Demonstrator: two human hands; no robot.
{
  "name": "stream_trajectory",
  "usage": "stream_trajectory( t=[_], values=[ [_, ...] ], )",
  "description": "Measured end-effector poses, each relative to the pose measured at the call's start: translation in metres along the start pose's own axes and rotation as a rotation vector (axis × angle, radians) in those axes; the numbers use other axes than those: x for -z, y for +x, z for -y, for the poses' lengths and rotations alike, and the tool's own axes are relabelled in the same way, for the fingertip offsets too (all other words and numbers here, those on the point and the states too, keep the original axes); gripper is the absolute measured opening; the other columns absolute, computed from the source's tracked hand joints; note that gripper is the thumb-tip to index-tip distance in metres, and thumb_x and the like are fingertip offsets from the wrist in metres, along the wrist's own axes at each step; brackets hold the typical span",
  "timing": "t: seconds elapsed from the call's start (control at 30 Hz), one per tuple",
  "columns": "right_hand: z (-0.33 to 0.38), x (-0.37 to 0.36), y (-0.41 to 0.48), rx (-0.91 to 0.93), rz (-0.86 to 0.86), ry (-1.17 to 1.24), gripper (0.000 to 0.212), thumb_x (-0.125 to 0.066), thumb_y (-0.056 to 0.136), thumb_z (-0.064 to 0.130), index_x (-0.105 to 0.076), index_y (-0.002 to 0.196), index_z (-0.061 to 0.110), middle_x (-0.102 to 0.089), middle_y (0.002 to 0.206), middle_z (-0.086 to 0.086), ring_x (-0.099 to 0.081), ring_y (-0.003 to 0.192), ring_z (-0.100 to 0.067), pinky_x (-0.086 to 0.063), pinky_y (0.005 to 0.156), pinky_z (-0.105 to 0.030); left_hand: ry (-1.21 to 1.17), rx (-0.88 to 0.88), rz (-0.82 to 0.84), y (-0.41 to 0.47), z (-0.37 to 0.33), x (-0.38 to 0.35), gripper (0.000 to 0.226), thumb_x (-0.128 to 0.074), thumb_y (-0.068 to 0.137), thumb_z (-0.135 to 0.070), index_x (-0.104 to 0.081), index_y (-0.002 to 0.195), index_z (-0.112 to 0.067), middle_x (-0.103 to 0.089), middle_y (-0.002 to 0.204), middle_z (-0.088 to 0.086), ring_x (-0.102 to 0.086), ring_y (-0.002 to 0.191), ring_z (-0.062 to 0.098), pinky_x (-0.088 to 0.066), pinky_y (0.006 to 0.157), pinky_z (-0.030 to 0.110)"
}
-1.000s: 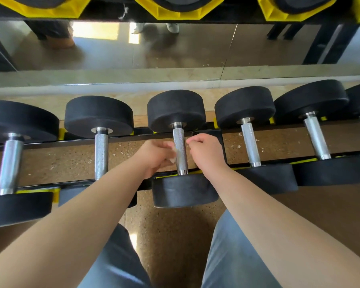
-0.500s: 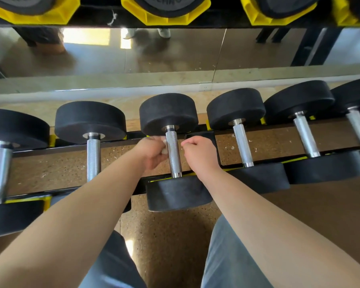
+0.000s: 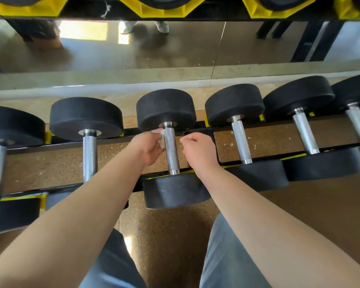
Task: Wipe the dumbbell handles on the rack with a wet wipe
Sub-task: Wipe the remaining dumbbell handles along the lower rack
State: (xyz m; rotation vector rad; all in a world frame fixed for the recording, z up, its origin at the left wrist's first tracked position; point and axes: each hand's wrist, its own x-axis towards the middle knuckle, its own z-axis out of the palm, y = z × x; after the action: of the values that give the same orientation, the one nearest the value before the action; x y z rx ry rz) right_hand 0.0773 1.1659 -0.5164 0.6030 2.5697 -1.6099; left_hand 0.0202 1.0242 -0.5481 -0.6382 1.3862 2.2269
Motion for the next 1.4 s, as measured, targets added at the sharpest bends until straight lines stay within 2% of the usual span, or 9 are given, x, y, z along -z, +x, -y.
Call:
stream_trajectory(
  t=[0.1,0.27,0.4,0.6,0.8,0.97,1.17,1.3,1.4],
  values=[
    [0.000,0.001,-0.001,-0.017,0.007,0.028,0.020,-0.055,0.100,0.023,-0.075,0.105,0.027,-0.072,0.103,0.005,-0.067,0.099,-0.014,-0.059,0.093,-0.042,-0.012,-0.029,-0.066,-0.014,0.008,0.005,0.022,-0.059,0.101,-0.005,-0.066,0.121,-0.006,-0.075,0.105,0.010,-0.072,0.084,0.015,-0.062,0.071,0.026],
    [0.000,0.001,-0.001,0.033,0.026,-0.028,0.022,-0.054,0.100,0.023,-0.075,0.102,0.027,-0.073,0.100,0.007,-0.066,0.097,-0.012,-0.056,0.090,-0.036,0.641,-0.077,-0.019,-0.059,0.019,0.020,0.015,-0.085,0.080,-0.014,-0.078,0.093,-0.011,-0.079,0.090,0.005,-0.071,0.079,0.018,-0.061,0.079,0.033],
    [0.003,0.000,-0.001,0.053,0.058,-0.084,0.021,-0.055,0.098,0.023,-0.076,0.097,0.027,-0.074,0.101,0.007,-0.066,0.098,-0.013,-0.052,0.083,-0.031,0.938,-0.360,-0.090,-0.061,0.018,0.009,0.009,-0.084,0.083,-0.023,-0.077,0.079,-0.026,-0.077,0.078,-0.003,-0.073,0.074,0.014,-0.059,0.078,0.028],
    [-0.001,0.001,-0.001,0.057,0.061,-0.002,0.026,-0.058,0.098,0.021,-0.065,0.085,0.042,-0.071,0.100,0.011,-0.066,0.100,-0.013,-0.057,0.093,-0.040,0.869,-0.564,-0.358,-0.043,0.006,-0.022,0.004,-0.076,0.091,-0.034,-0.077,0.091,-0.030,-0.073,0.088,-0.011,-0.064,0.082,-0.002,-0.044,0.072,0.010],
    [-0.002,0.002,0.000,0.091,0.128,0.039,0.030,-0.064,0.090,0.010,-0.068,0.100,0.039,-0.070,0.103,0.013,-0.068,0.102,-0.009,-0.058,0.093,-0.034,1.129,-0.447,-0.130,-0.063,0.014,0.000,0.012,-0.082,0.084,-0.026,-0.076,0.082,-0.035,-0.076,0.088,-0.011,-0.070,0.086,0.002,-0.051,0.082,0.017],
    [0.001,0.006,-0.007,0.248,0.291,-0.269,0.026,-0.071,0.089,0.021,-0.074,0.113,0.030,-0.067,0.112,0.009,-0.064,0.100,-0.007,-0.052,0.084,-0.023,0.373,-0.304,-0.091,-0.073,0.015,0.002,0.023,-0.062,0.091,0.009,-0.061,0.104,-0.009,-0.072,0.101,0.012,-0.075,0.087,0.020,-0.062,0.078,0.033],
    [0.001,0.007,0.009,0.187,0.211,-0.365,0.012,-0.066,0.092,0.016,-0.073,0.099,0.023,-0.067,0.103,0.007,-0.064,0.099,-0.013,-0.050,0.083,-0.026,0.714,-0.416,-0.272,-0.066,0.034,-0.003,0.031,-0.052,0.096,-0.005,-0.060,0.117,-0.026,-0.063,0.103,-0.016,-0.063,0.095,0.006,-0.058,0.089,0.038],
    [0.001,-0.004,0.030,0.083,0.141,-0.143,0.031,-0.064,0.094,0.011,-0.073,0.123,0.021,-0.070,0.123,-0.001,-0.063,0.115,-0.018,-0.052,0.101,-0.035,0.794,-0.355,-0.248,-0.067,0.031,-0.008,0.040,-0.053,0.092,-0.009,-0.061,0.128,-0.025,-0.065,0.107,-0.016,-0.064,0.102,0.010,-0.058,0.093,0.043],
    [0.003,-0.014,0.038,0.046,0.225,-0.096,0.031,-0.057,0.093,0.009,-0.079,0.111,0.022,-0.075,0.111,-0.003,-0.068,0.105,-0.023,-0.057,0.097,-0.048,0.819,-0.357,-0.246,-0.069,0.031,-0.007,0.041,-0.057,0.090,-0.011,-0.061,0.127,-0.027,-0.067,0.109,-0.014,-0.066,0.104,0.012,-0.058,0.093,0.043]
  ],
)
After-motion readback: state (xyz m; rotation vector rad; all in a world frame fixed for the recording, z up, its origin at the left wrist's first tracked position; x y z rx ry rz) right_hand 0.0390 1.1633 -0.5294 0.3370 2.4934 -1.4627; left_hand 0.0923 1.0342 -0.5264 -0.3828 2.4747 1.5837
